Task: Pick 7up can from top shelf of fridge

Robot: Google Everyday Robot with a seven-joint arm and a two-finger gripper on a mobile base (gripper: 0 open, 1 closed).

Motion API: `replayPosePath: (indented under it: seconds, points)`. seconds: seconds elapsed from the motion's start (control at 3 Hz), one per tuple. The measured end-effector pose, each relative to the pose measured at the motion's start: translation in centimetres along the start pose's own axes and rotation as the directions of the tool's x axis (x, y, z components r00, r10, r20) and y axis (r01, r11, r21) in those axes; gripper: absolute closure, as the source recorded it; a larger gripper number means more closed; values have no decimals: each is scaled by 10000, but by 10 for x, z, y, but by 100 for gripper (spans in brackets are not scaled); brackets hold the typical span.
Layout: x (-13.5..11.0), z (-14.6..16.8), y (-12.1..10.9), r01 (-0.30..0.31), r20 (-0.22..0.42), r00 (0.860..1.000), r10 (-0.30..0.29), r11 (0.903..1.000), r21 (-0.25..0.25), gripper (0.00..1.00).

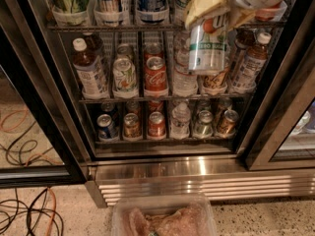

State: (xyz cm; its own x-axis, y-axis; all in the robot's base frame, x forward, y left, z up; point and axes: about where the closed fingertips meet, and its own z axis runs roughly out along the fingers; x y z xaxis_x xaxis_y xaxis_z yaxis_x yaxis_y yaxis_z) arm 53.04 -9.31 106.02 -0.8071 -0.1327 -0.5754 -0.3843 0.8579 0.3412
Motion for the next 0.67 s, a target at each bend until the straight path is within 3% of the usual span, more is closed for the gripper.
replayPosePath:
  seconds: [0.33, 0.67]
  points:
    - [27, -3, 14, -374, -515, 9981, 350, 9982, -474, 100]
    - [48, -5, 22, -943, -1161, 9900, 798, 9877, -1249, 100]
